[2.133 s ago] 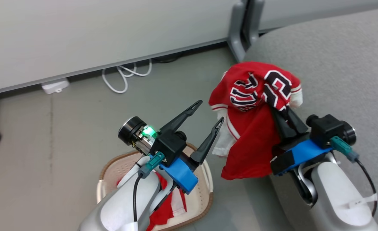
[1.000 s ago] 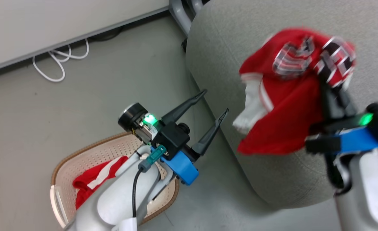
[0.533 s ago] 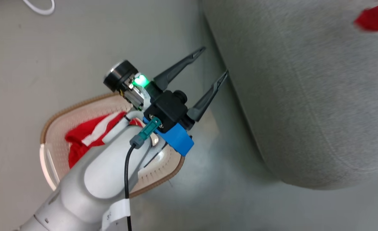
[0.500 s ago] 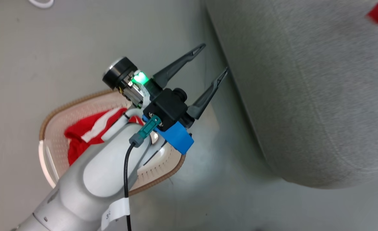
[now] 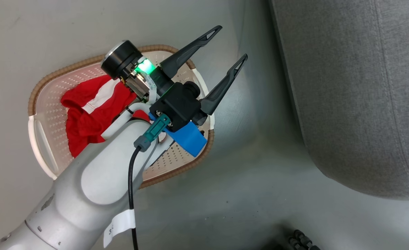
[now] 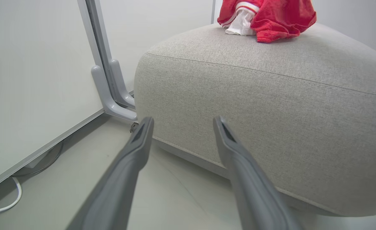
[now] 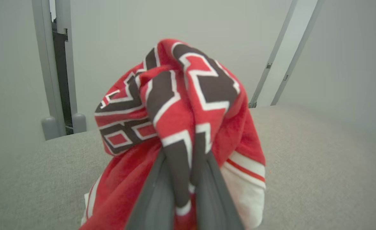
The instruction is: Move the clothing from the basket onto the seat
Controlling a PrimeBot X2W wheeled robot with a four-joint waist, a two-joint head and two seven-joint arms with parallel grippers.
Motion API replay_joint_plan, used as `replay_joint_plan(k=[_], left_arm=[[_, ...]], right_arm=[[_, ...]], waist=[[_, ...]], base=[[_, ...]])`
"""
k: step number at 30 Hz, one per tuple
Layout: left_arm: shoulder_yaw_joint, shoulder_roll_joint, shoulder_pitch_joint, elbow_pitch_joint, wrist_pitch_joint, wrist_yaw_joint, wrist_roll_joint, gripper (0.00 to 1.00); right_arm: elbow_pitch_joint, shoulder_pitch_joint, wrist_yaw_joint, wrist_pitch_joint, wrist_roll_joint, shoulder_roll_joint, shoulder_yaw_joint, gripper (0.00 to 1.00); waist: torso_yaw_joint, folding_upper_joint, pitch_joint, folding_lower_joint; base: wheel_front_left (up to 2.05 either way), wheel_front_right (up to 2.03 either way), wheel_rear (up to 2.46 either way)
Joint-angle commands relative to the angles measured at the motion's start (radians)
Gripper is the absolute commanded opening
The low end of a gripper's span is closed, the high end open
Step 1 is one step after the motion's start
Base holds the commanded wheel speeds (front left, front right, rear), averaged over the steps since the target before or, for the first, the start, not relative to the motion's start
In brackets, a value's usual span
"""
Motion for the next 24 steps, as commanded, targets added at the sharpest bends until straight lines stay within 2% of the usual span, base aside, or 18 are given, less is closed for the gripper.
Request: replay_joint_plan(k=[1, 8, 9, 10, 11, 19, 24], left_arm=[[0.001, 0.003, -0.011, -0.004, 0.0, 0.004, 0.003, 1.0], [-0.001, 0.008, -0.005, 0.001, -0.003, 0.009, -0.007, 1.0], [-0.001, 0.009, -0.006, 0.002, -0.003, 0.011, -0.009, 1.0], [-0.001, 0.008, -0.004, 0.004, -0.004, 0.012, -0.009, 1.0], [-0.001, 0.006, -0.002, 0.006, -0.005, 0.014, -0.009, 1.0], [0.021, -0.022, 0.048, 0.019, -0.01, 0.031, -0.04, 1.0], [0.073, -0.034, 0.119, 0.0, -0.011, 0.045, -0.064, 1.0]], right_arm=[[0.037, -0.003, 0.0, 0.0, -0.014, 0.008, 0.006, 0.0], [0.18, 0.013, 0.0, 0.0, 0.001, 0.016, 0.033, 0.0], [0.181, 0.014, 0.0, 0.0, 0.003, 0.017, 0.033, 0.09], [0.175, 0.021, 0.0, 0.0, 0.003, 0.02, 0.031, 0.53], [0.162, 0.028, 0.0, 0.0, 0.005, 0.022, 0.026, 1.0], [-0.002, 0.22, 0.0, 0.0, -0.027, 0.061, -0.008, 1.0], [-0.167, 0.367, 0.0, 0.0, -0.051, 0.11, -0.001, 1.0]], waist=[[0.005, 0.0, 0.005, -0.0002], [0.012, 0.0, 0.002, -0.0002], [0.012, 0.0, 0.0, -0.0002], [0.011, 0.0, -0.004, -0.0002], [0.01, 0.0, -0.011, -0.0002], [0.017, 0.0, -0.131, -0.0002], [0.025, 0.0, -0.239, -0.0002]], base=[[0.0, 0.0, 0.0], [0.0, 0.0, 0.0], [0.0, 0.0, 0.0], [0.0, 0.0, 0.0], [0.0, 0.0, 0.0], [0.0, 0.0, 0.0], [0.0, 0.0, 0.0]])
